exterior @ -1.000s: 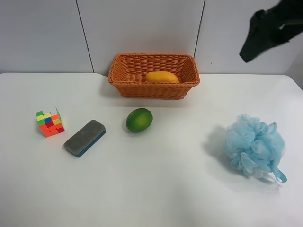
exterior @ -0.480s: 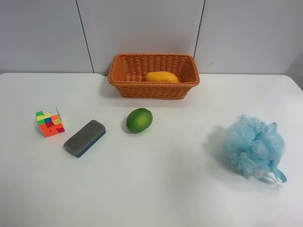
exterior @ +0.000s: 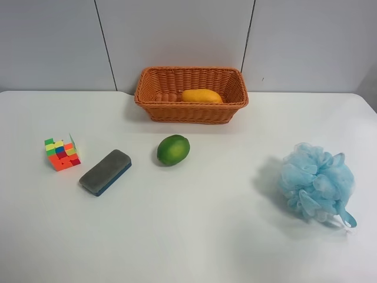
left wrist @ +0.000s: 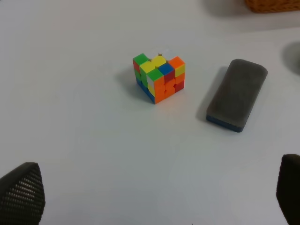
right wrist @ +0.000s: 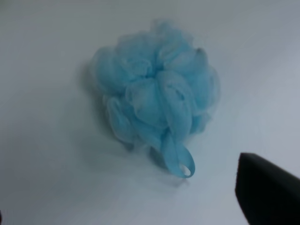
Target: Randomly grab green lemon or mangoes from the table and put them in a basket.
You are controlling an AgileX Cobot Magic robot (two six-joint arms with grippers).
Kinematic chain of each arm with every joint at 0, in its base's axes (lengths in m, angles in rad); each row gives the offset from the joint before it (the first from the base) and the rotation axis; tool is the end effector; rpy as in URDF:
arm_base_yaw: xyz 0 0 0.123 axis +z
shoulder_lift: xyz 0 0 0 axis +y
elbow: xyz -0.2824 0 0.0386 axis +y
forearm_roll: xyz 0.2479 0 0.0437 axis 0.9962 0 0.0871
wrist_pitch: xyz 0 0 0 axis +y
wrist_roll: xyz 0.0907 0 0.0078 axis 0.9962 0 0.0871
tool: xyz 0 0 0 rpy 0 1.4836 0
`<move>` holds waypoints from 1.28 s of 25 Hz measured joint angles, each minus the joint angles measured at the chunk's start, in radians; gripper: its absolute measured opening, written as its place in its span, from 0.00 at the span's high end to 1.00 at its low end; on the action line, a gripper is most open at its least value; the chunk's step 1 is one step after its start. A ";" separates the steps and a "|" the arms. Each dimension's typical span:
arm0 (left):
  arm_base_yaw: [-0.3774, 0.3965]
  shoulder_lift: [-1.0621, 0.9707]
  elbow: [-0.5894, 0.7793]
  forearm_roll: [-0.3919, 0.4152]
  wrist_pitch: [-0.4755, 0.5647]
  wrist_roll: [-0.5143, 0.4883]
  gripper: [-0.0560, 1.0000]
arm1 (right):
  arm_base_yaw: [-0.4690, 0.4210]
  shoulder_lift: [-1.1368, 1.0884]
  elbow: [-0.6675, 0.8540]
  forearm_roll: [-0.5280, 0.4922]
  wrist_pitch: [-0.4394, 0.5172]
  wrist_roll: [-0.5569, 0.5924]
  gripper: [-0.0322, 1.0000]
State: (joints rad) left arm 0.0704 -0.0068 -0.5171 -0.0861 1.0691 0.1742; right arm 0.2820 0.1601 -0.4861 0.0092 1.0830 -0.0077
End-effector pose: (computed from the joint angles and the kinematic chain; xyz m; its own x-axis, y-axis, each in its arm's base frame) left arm -0.0079 -0.0074 0.2814 -0.4361 0.1015 -0.8941 0.0556 0.9948 0.0858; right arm 0.0185 0.0061 0.2703 -0.5953 -0.1760 -0.7840 -0.2864 0.9581 0.0024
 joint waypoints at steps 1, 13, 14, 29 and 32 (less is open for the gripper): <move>0.000 0.000 0.000 0.000 0.000 0.000 0.01 | 0.000 -0.003 0.002 0.000 -0.007 0.008 0.01; 0.000 0.000 0.000 0.000 0.000 0.000 0.01 | -0.005 -0.008 0.006 0.000 -0.016 0.008 0.01; 0.000 0.000 0.000 0.000 0.000 0.000 0.01 | -0.017 -0.008 0.006 0.000 -0.016 0.008 0.01; 0.000 0.000 0.000 0.000 0.000 0.000 0.01 | -0.262 -0.163 0.006 0.000 -0.020 0.008 0.01; 0.000 0.000 0.000 0.000 0.000 0.000 0.01 | -0.262 -0.163 0.006 0.000 -0.020 0.008 0.01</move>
State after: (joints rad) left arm 0.0704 -0.0068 -0.5171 -0.0861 1.0691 0.1742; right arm 0.0204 -0.0027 -0.4804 0.0092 1.0630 0.0000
